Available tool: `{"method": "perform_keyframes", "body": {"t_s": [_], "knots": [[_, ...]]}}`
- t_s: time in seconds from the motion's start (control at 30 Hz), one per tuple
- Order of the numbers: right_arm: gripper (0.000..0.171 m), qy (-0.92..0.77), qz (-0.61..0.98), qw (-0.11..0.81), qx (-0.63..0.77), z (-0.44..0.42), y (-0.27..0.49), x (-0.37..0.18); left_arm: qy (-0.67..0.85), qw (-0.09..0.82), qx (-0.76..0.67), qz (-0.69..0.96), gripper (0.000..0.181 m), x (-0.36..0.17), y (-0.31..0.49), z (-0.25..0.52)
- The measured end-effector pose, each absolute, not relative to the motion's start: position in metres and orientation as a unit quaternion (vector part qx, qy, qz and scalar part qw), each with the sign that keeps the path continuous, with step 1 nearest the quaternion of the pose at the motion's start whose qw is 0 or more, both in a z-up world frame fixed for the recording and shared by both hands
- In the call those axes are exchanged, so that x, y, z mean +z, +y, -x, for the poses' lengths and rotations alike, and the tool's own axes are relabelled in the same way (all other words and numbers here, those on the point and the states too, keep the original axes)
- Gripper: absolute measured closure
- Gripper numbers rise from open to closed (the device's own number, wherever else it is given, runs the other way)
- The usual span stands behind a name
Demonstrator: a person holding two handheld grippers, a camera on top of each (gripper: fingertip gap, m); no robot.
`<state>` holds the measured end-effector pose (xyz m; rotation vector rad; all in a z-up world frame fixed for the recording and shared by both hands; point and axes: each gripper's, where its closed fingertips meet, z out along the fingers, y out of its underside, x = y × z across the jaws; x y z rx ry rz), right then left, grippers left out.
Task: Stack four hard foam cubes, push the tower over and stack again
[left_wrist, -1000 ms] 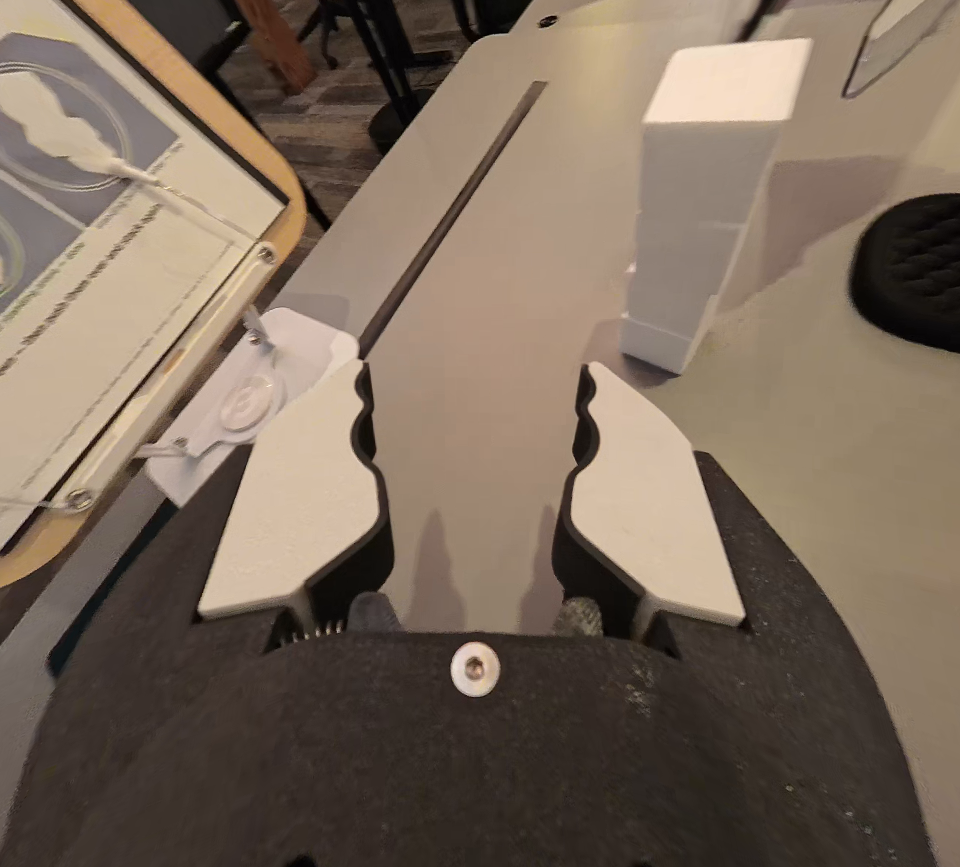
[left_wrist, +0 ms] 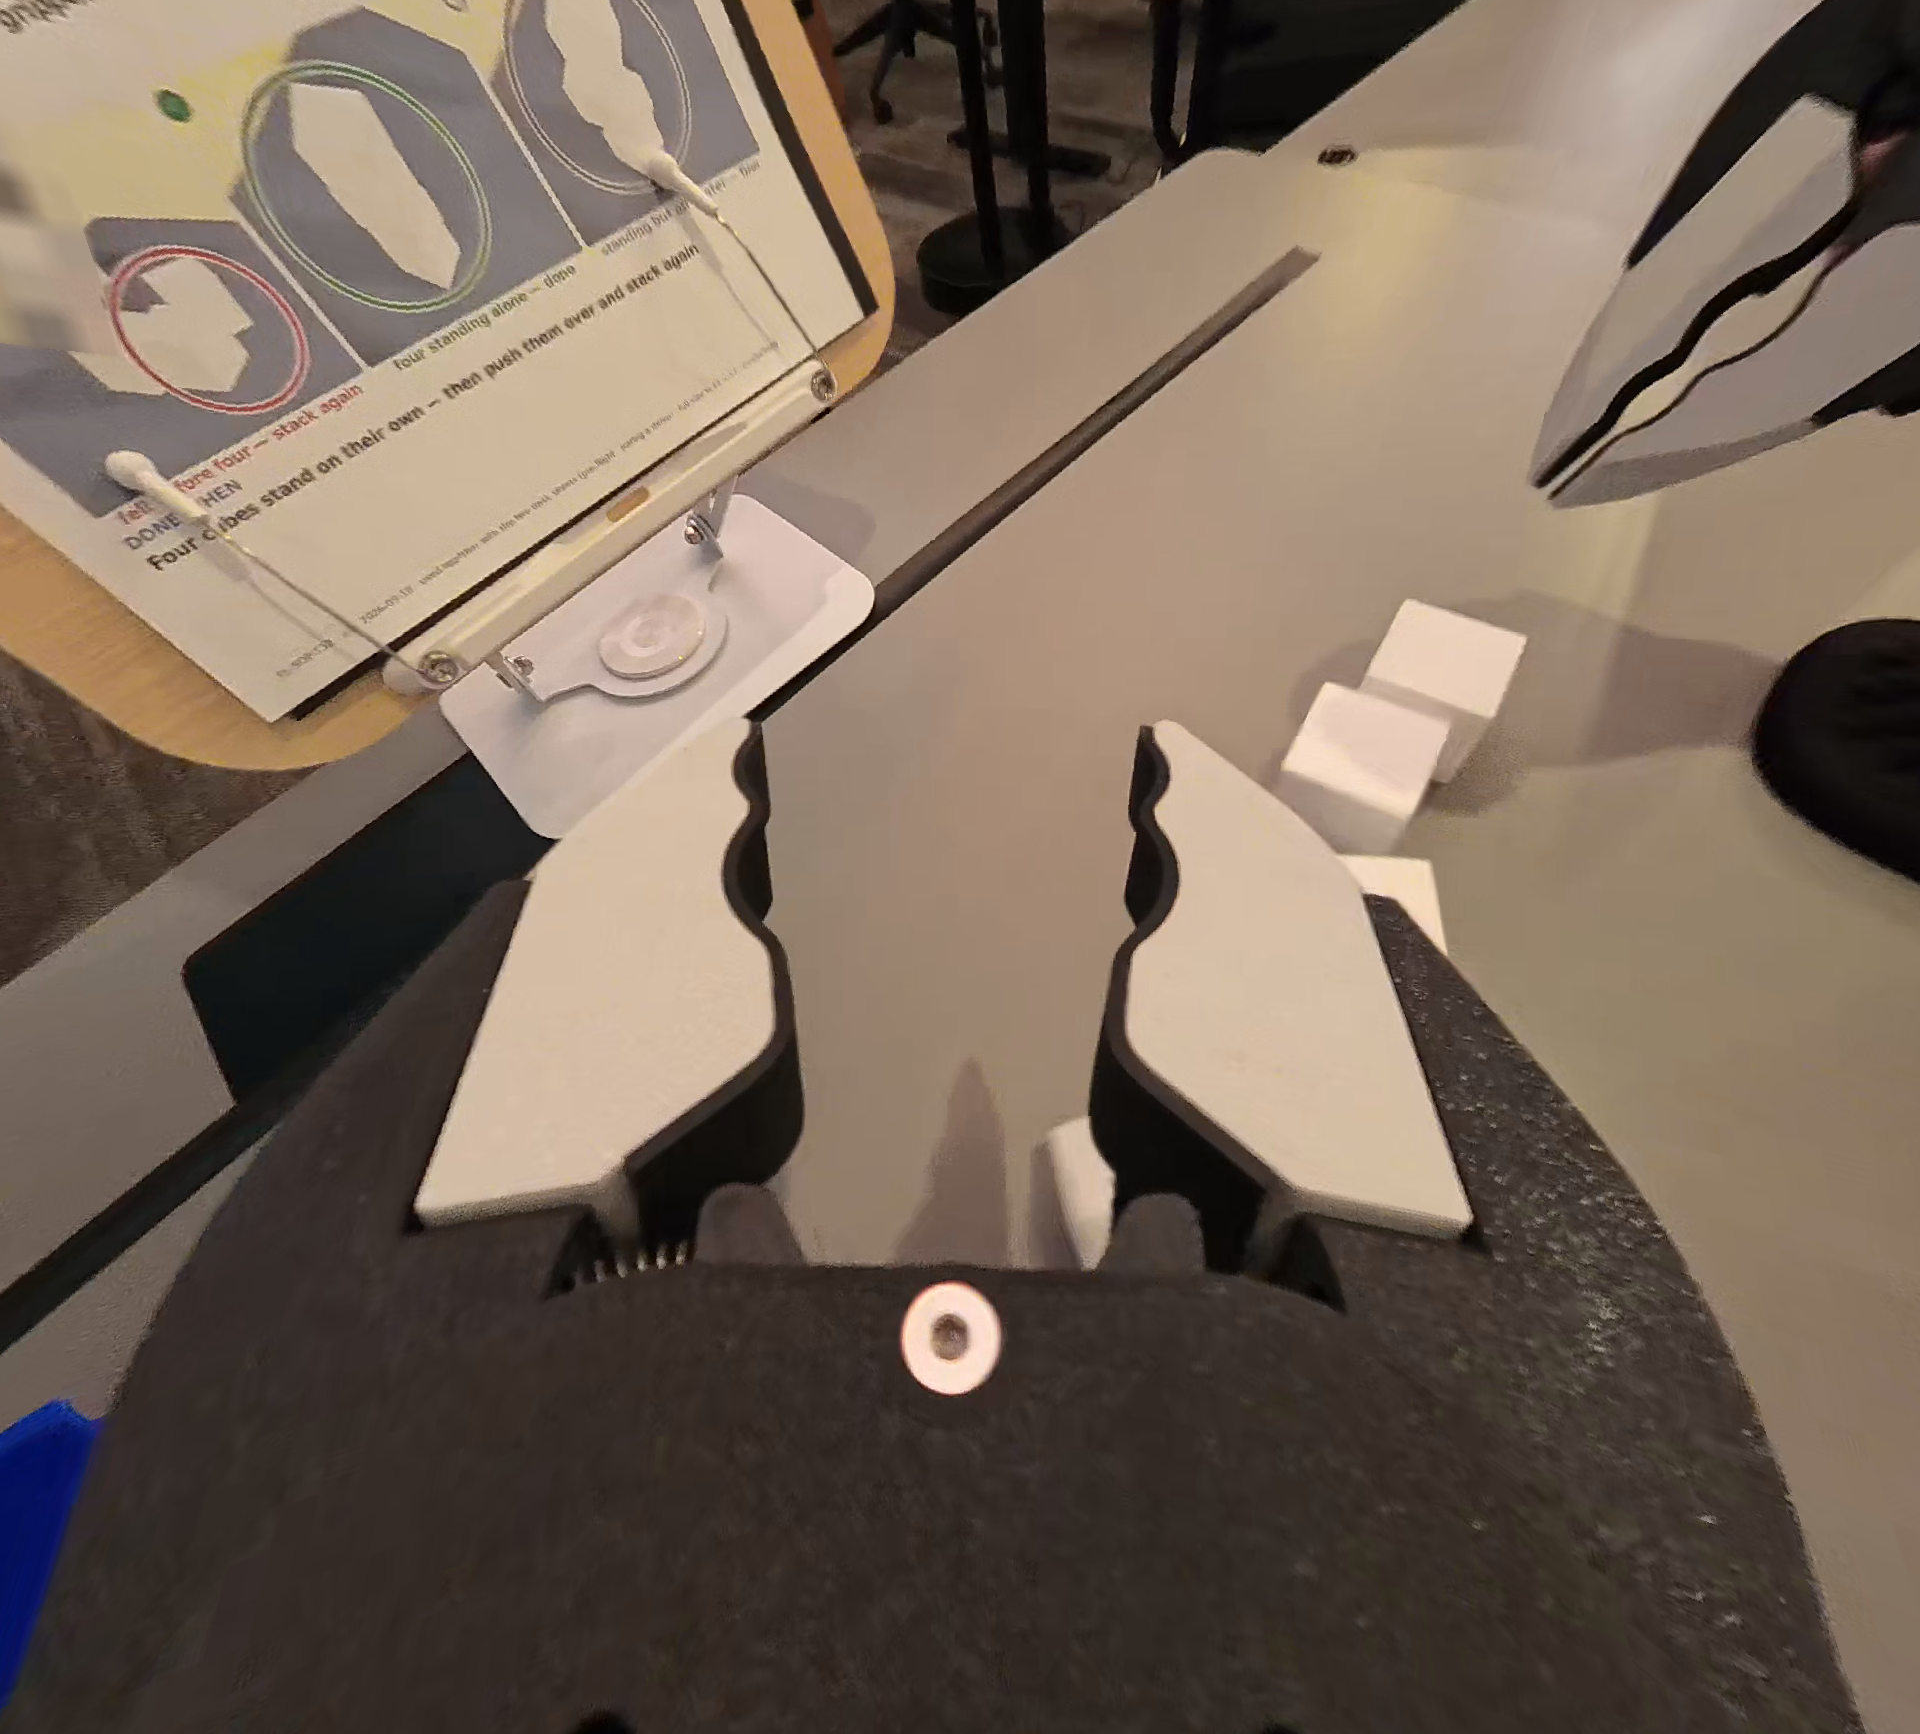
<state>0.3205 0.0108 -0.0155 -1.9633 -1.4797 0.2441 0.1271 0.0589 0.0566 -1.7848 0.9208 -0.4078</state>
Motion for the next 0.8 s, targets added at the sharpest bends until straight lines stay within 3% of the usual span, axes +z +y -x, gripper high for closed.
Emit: {"method": "perform_keyframes", "body": {"t_s": [0.17, 0.27, 0.4, 0.5, 0.63, 0.8], "knots": [[0.133, -0.579, 0.746, 0.305, 0.122, -0.334, 0.01, -0.039, 0.381, 0.528, -0.133, 0.748, 0.112, 0.067, 0.044, -0.105], [0.123, -0.58, 0.752, 0.281, 0.138, -0.344, 0.013, -0.061, 0.36, 0.513, -0.092, 0.774, 0.108, 0.065, 0.036, -0.088], [0.106, -0.586, 0.748, 0.228, 0.212, -0.341, 0.0, -0.082, 0.326, 0.425, -0.059, 0.843, 0.112, 0.037, 0.01, -0.058], [0.103, -0.598, 0.739, 0.211, 0.229, -0.338, -0.006, -0.093, 0.3, 0.379, -0.01, 0.875, 0.106, 0.017, 0.005, -0.03], [0.1, -0.594, 0.753, 0.215, 0.184, -0.347, 0.01, -0.107, 0.343, 0.411, -0.045, 0.843, 0.107, 0.014, 0.002, -0.041], [0.097, -0.6, 0.746, 0.223, 0.185, -0.345, 0.013, -0.111, 0.47, 0.449, 0.013, 0.76, 0.101, -0.009, -0.002, -0.023]]}}
